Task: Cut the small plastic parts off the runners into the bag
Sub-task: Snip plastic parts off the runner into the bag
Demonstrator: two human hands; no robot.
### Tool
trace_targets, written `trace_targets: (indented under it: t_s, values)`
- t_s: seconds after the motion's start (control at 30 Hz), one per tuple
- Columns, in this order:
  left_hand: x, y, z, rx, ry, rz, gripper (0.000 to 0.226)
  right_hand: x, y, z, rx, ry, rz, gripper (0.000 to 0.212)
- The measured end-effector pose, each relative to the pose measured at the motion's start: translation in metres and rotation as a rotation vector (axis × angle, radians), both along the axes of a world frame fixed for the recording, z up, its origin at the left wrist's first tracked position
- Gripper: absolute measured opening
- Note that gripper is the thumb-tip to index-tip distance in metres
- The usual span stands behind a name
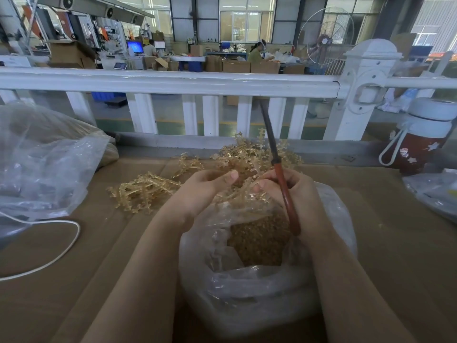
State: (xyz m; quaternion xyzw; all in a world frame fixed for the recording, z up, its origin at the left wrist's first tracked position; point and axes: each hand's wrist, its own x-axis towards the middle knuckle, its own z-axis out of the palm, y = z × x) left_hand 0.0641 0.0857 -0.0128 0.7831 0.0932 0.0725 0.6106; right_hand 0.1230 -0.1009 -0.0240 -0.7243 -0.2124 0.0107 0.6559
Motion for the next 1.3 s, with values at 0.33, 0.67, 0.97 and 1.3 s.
trace_targets:
  t_s: [0.33,0.67,0.97,1.3]
  values:
    - [0.0,-0.003,0.0,-0.133,-0.005,-0.166,0.03,-0.004,-0.001,0.002,0.093,-0.014,0.007,0.025]
    - [0.001,-0.011,0.007,-0.397,-0.088,-0.165,0.032,0.003,0.0,-0.005,0.148,0.055,-0.001,0.009]
    - [0.003,-0.01,0.006,-0.405,-0.186,-0.161,0.031,0.006,0.001,-0.006,0.164,0.06,0.013,0.004]
    - [0.002,-0.01,0.006,-0.433,-0.148,-0.151,0.033,0.006,-0.002,-0.005,0.174,0.066,0.035,0.003]
